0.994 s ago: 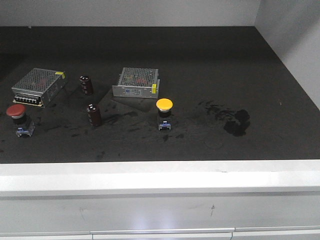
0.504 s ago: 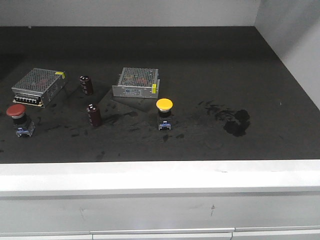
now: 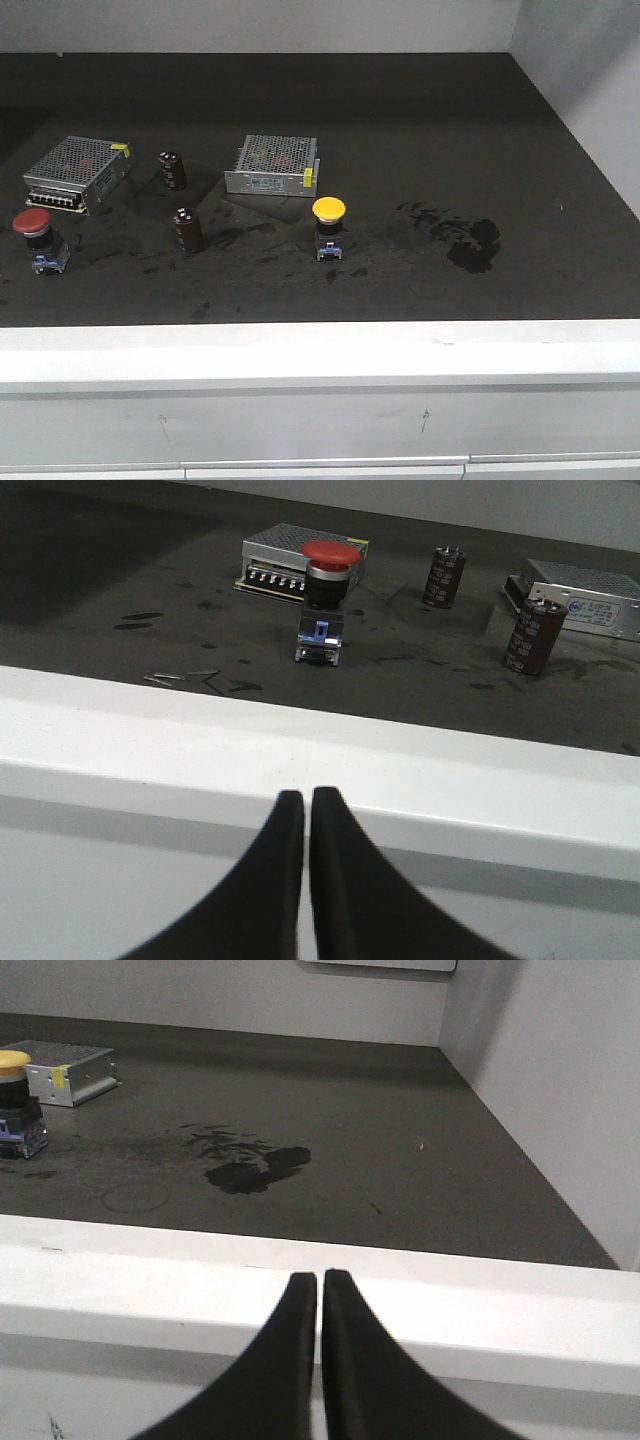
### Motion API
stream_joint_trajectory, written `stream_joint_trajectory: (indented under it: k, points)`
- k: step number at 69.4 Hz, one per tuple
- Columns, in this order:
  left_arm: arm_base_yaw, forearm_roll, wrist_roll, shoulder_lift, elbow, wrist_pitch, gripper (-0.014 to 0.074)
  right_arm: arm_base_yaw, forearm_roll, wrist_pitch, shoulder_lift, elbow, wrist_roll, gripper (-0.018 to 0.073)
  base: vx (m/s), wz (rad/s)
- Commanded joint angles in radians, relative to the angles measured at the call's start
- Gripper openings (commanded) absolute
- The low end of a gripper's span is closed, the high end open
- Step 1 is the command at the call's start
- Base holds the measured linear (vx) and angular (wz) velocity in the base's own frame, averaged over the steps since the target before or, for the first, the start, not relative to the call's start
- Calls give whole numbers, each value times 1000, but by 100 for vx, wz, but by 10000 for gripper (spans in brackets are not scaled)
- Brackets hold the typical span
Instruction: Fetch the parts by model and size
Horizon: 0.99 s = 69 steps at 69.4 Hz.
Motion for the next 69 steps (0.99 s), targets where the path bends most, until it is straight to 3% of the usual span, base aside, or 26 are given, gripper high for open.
stream_joint_trajectory:
  k: [1,25,48,54,69]
  points:
    - [-1,-9,-4,-6,-3,-76,-6,-6,-13,-66,-17,9,-12,-8,0,0]
    - [-1,-9,-5,-6,-3,-79,-6,-6,-6,-111,-17,9,-10,-8,0,0]
    - [-1,-8,-14,-6,-3,-136,-6,-6,73,-176,-17,9,-3,-8,0,0]
    - [-1,-13,-14,-6,-3,-186,-6,-6,70,-249,-17,9,-4,-8,0,0]
    - [-1,-9,-14,-6,-23,-437,-6,-6,68,-375,-17,-9,1,-8,0,0]
